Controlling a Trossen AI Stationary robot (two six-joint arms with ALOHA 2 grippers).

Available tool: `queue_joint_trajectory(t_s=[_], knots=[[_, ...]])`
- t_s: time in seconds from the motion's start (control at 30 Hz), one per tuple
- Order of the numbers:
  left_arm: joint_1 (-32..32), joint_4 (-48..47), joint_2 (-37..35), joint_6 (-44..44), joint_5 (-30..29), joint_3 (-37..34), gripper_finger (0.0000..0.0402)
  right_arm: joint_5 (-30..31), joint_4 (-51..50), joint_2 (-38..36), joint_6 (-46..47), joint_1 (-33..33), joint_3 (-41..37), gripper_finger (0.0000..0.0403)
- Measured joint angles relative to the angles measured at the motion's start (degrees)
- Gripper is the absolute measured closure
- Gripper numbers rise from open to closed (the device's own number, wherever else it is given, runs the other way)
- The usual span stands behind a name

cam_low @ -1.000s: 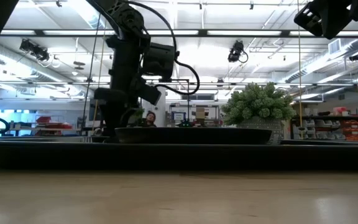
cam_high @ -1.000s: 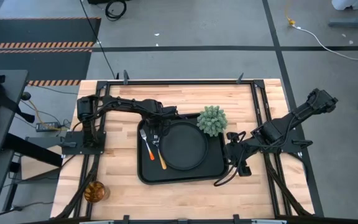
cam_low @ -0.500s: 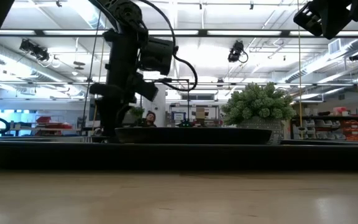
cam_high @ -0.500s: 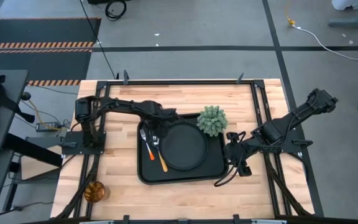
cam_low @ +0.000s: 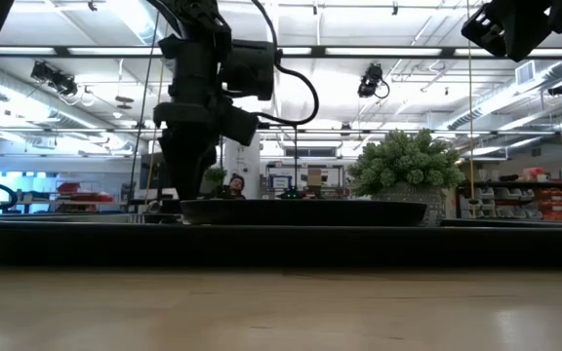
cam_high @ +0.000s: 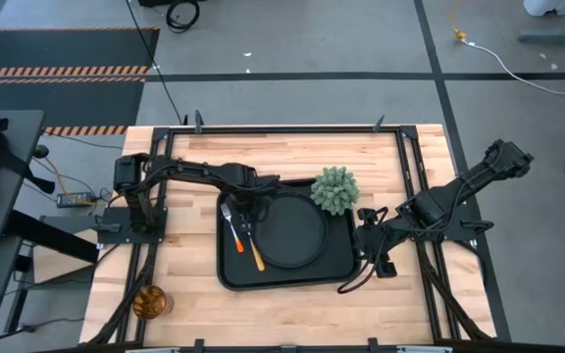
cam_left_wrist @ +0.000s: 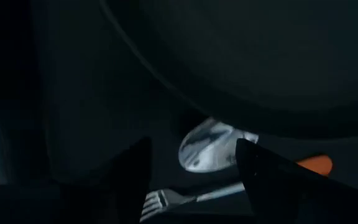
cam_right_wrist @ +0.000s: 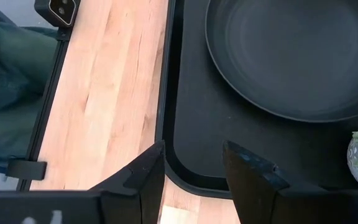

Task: Pick and place plate/cup/fork/spoon on tray
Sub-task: Adjust the utensils on the black tray

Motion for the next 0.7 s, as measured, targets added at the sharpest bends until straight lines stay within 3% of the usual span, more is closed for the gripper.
queue_joint_trajectory(t_s=[0.2, 0.47, 0.7], knots=[[-0.02, 0.27, 0.01, -0.34, -0.33, -0.09, 0.0166, -0.02, -0.34, 0.0, 0.49, 0.0, 0.0, 0.0236], [-0.02, 3.21, 0.06, -2.28, -0.43, -6.98, 0.0166, -0.13, -0.32, 0.0, 0.46, 0.0, 0.0, 0.0236], [0.02, 5.84, 0.0, -3.22, -0.88, -8.5, 0.0166, -0.11, -0.19, 0.0, -0.5, -1.82, 0.0, 0.0236]])
